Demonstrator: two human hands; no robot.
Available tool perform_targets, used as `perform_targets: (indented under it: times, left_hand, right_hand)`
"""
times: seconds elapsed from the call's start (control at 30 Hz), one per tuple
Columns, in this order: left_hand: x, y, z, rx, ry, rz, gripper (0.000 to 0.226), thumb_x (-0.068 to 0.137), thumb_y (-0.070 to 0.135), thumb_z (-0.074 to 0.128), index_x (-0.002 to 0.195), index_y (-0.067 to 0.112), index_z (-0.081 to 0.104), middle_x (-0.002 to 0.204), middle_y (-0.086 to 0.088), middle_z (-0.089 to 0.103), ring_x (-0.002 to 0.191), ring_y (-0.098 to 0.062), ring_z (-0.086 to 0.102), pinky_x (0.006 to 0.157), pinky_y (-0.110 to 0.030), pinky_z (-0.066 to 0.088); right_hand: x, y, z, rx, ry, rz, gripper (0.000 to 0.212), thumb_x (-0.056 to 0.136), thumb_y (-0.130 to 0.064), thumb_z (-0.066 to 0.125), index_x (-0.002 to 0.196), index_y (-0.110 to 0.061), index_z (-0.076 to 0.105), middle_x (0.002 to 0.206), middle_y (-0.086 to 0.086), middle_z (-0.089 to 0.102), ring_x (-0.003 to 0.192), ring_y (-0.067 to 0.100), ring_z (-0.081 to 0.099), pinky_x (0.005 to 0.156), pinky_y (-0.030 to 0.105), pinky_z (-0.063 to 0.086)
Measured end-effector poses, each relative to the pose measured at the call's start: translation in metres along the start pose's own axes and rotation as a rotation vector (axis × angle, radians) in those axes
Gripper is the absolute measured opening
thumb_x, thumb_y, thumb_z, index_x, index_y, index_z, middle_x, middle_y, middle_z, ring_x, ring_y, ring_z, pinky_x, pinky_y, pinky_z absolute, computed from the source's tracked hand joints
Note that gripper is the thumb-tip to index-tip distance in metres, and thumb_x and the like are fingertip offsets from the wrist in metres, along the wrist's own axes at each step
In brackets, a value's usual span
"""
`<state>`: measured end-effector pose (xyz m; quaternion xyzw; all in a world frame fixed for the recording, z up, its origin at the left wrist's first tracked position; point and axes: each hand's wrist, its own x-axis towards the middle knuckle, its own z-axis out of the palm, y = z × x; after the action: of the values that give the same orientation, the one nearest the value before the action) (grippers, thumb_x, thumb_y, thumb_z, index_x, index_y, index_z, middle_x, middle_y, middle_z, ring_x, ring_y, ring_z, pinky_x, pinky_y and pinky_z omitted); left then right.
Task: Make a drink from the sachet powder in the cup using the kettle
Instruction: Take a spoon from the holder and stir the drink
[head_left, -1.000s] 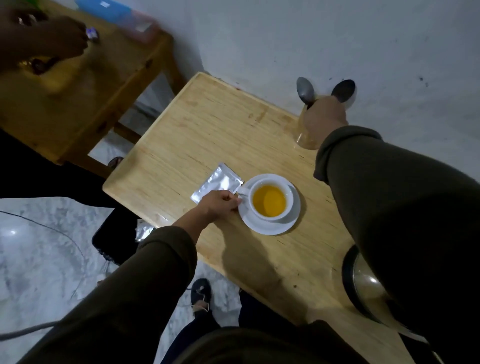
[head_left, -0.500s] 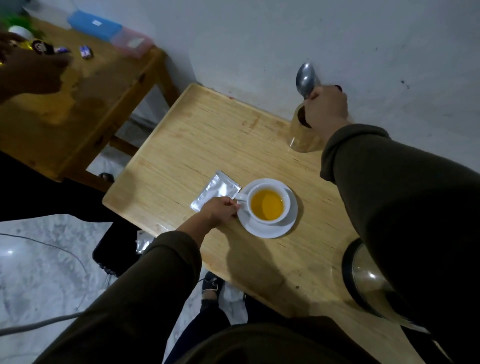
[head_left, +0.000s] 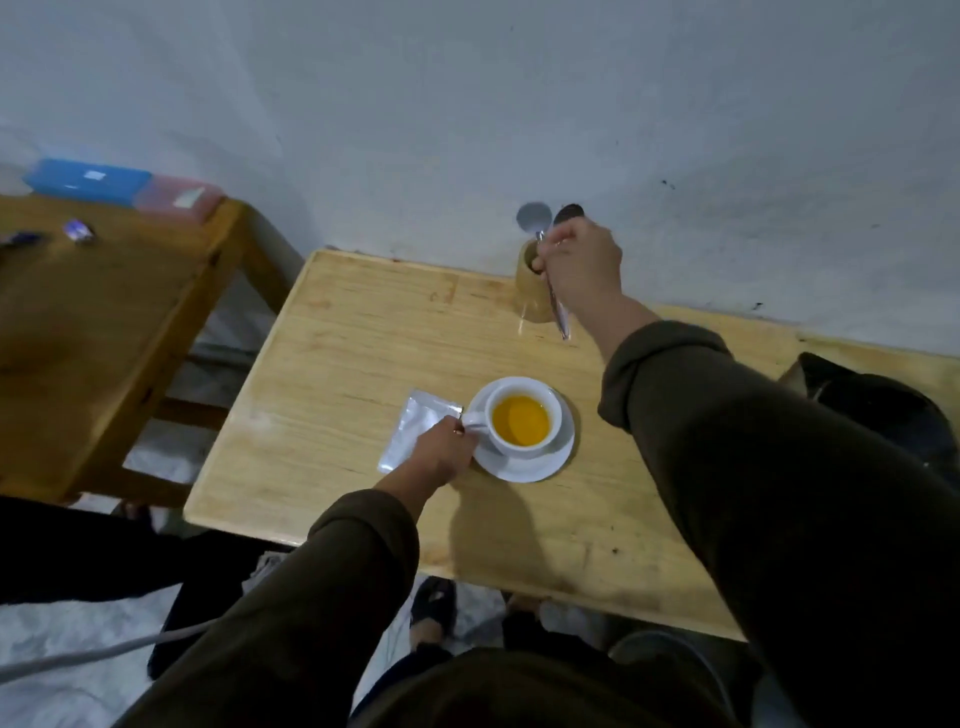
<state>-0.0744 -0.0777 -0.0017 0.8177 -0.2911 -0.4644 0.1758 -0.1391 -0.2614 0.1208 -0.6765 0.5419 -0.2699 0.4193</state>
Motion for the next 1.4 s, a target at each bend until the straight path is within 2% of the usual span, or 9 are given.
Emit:
perform_targets:
  times: [0.1,0.23,0.43,0.6,0.73,0.83,1.0,1.17,1.4]
  left_hand:
    - [-0.006,-0.003,-0.002,-0.035,-0.008,0.092,0.045,0.100,0.035,0.037,0.131,0.004,0.047,0.129,-0.017,0.059,0.118,-0.036,0.056,0.095,-0.041,0.045]
    - [-0.009,-0.013,-0.003,-0.156,-0.056,0.179,0.047,0.100,0.039,0.037,0.138,0.013,0.043,0.135,-0.011,0.055,0.125,-0.030,0.052,0.097,-0.039,0.043]
    - [-0.005,-0.018,-0.001,-0.271,-0.096,0.219,0.046,0.098,0.039,0.037,0.142,0.024,0.038,0.140,-0.011,0.052,0.126,-0.029,0.051,0.110,-0.045,0.039]
    - [-0.007,-0.020,-0.004,-0.275,-0.104,0.265,0.048,0.098,0.046,0.031,0.132,0.018,0.049,0.125,-0.004,0.059,0.116,-0.026,0.056,0.108,-0.052,0.040]
    - [0.014,-0.027,-0.001,-0.338,-0.099,0.205,0.054,0.099,0.046,0.032,0.134,0.009,0.050,0.137,-0.016,0.056,0.127,-0.032,0.053,0.111,-0.050,0.038]
    - [0.024,-0.030,0.004,-0.356,-0.090,0.144,0.067,0.087,0.060,0.035,0.130,0.012,0.054,0.133,-0.015,0.060,0.122,-0.032,0.056,0.108,-0.047,0.041]
    - [0.020,-0.025,0.005,-0.345,-0.063,0.136,0.053,0.100,0.042,0.032,0.130,0.004,0.053,0.137,-0.033,0.048,0.128,-0.048,0.044,0.107,-0.056,0.035]
    - [0.026,-0.028,0.006,-0.347,-0.050,0.081,0.055,0.098,0.048,0.032,0.132,0.010,0.052,0.135,-0.022,0.056,0.127,-0.040,0.050,0.109,-0.051,0.039]
    - [0.030,-0.027,0.007,-0.417,-0.050,0.050,0.051,0.098,0.047,0.036,0.130,0.012,0.055,0.130,-0.017,0.060,0.114,-0.028,0.057,0.100,-0.041,0.044]
  right_hand:
    - [-0.036,0.014,0.002,0.127,0.034,0.132,0.024,0.084,-0.003,0.051,0.081,-0.027,0.050,0.087,0.002,0.066,0.075,0.020,0.064,0.065,0.031,0.050]
    - [-0.077,0.029,0.000,0.282,0.023,0.290,0.031,0.087,-0.004,0.051,0.070,-0.027,0.062,0.075,0.001,0.066,0.074,0.018,0.061,0.070,0.029,0.049]
    - [-0.122,0.038,-0.007,0.464,-0.044,0.299,0.023,0.090,0.002,0.049,0.089,-0.013,0.067,0.077,0.001,0.065,0.069,0.012,0.057,0.062,0.021,0.044]
    - [-0.143,0.042,-0.007,0.243,-0.010,0.164,0.004,0.088,-0.015,0.062,0.086,-0.018,0.065,0.081,0.001,0.068,0.068,0.009,0.063,0.066,0.021,0.050]
    - [-0.150,0.051,-0.008,0.023,0.023,0.089,0.022,0.094,-0.027,0.051,0.086,-0.014,0.067,0.077,0.002,0.071,0.074,0.018,0.069,0.077,0.032,0.052]
    - [-0.151,0.058,-0.008,-0.101,0.044,0.022,0.029,0.093,-0.029,0.054,0.092,-0.006,0.071,0.079,0.008,0.072,0.077,0.021,0.067,0.073,0.028,0.048]
    - [-0.144,0.069,-0.006,-0.224,0.004,-0.042,0.026,0.093,-0.026,0.054,0.093,-0.005,0.070,0.079,0.011,0.069,0.074,0.018,0.058,0.062,0.022,0.036]
    - [-0.135,0.081,-0.004,-0.316,-0.041,-0.124,0.023,0.095,-0.021,0.049,0.096,-0.009,0.069,0.092,0.009,0.072,0.081,0.019,0.060,0.063,0.015,0.030]
    - [-0.128,0.091,0.001,-0.405,-0.092,-0.219,0.023,0.094,-0.020,0.051,0.104,-0.011,0.071,0.104,0.010,0.072,0.096,0.025,0.064,0.080,0.027,0.044]
